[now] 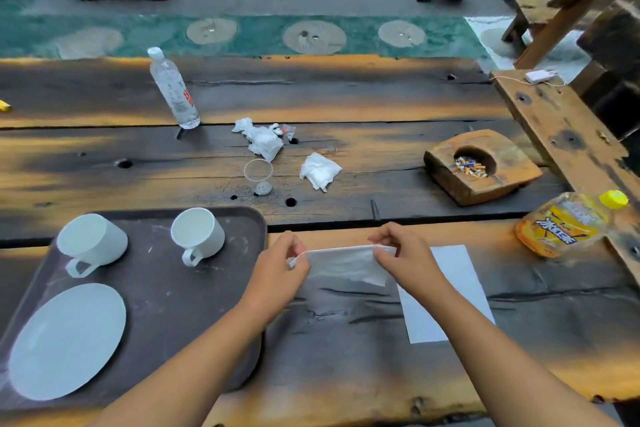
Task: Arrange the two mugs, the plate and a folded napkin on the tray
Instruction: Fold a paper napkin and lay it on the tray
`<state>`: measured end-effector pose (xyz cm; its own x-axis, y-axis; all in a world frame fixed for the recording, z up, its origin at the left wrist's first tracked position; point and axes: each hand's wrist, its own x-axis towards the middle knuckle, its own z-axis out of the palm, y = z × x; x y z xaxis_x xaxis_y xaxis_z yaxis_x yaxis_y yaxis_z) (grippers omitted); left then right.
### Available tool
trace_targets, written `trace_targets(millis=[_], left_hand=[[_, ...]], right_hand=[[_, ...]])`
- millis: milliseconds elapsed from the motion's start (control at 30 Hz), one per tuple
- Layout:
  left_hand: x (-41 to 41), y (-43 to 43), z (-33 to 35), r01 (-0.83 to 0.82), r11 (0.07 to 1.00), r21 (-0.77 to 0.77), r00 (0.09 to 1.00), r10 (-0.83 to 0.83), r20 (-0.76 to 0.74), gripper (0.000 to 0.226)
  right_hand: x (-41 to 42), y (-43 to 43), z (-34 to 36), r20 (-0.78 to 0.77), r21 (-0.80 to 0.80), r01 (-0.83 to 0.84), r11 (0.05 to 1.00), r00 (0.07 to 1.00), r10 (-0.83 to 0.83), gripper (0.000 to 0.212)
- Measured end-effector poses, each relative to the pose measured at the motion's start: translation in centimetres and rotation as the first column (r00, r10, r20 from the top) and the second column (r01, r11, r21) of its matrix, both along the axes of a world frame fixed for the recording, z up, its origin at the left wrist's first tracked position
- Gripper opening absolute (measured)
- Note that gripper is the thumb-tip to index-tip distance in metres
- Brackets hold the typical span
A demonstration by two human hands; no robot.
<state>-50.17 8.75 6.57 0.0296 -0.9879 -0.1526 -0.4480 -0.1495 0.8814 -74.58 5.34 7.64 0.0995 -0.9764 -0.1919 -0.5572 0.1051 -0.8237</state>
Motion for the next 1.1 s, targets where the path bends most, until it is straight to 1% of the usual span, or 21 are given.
trace_targets(millis=[100, 233, 333, 433, 533, 633, 700, 800, 900, 1033, 1100], left_hand=[[0.2, -0.5, 1.9, -0.043, 0.998, -0.053, 0.998, 0.040, -0.045, 0.006], [0.9, -1.3, 3.9, -0.099, 0.988, -0.122, 0.990, 0.085, -0.114, 0.003], [1.3, -1.7, 5.0, -0.153, 0.982, -0.111, 0.968, 0.126, -0.219, 0.005], [1.8, -1.8, 5.6, -0.195, 0.978, -0.071, 0.942, 0.167, -0.292, 0.005], [2.5, -1.6, 5.8, -0.236, 0.972, -0.011, 0.911, 0.217, -0.349, 0.007], [3.2, -1.2, 5.5, -0.259, 0.965, 0.051, 0.875, 0.257, -0.410, 0.014], [3.6, -0.9, 5.3, -0.271, 0.958, 0.091, 0.853, 0.283, -0.439, 0.015], [3.8, -0.6, 5.1, -0.300, 0.943, 0.146, 0.796, 0.332, -0.507, 0.019], [3.8, -0.2, 4.8, -0.296, 0.936, 0.193, 0.753, 0.353, -0.555, 0.017], [4.1, 0.6, 4.3, -0.203, 0.916, 0.347, 0.637, 0.393, -0.663, 0.015], [4.3, 1.1, 4.3, -0.153, 0.912, 0.381, 0.615, 0.390, -0.685, 0.021]], right_hand=[[0.6, -0.9, 1.8, 0.134, 0.002, 0.053, 0.999, 0.990, -0.053, 0.020], [1.4, -1.8, 4.0, 0.342, 0.060, 0.136, 0.989, 0.928, -0.148, 0.019], [1.8, -2.1, 5.1, 0.527, 0.200, 0.122, 0.972, 0.823, -0.212, 0.017], [2.4, -1.7, 5.0, 0.657, 0.361, 0.016, 0.932, 0.705, -0.266, 0.019], [3.2, -1.1, 4.4, 0.694, 0.428, -0.037, 0.903, 0.654, -0.302, 0.030], [3.9, -0.6, 3.9, 0.744, 0.475, -0.094, 0.875, 0.574, -0.342, 0.043], [4.3, -0.1, 3.5, 0.767, 0.504, -0.165, 0.848, 0.536, -0.352, 0.044], [5.0, 0.6, 3.0, 0.761, 0.535, -0.217, 0.816, 0.544, -0.354, 0.041], [5.5, 0.9, 2.6, 0.749, 0.560, -0.202, 0.804, 0.540, -0.385, 0.042], [5.7, 1.1, 2.3, 0.726, 0.588, -0.160, 0.793, 0.536, -0.431, 0.040], [5.6, 1.2, 2.3, 0.721, 0.602, -0.142, 0.786, 0.520, -0.458, 0.036]])
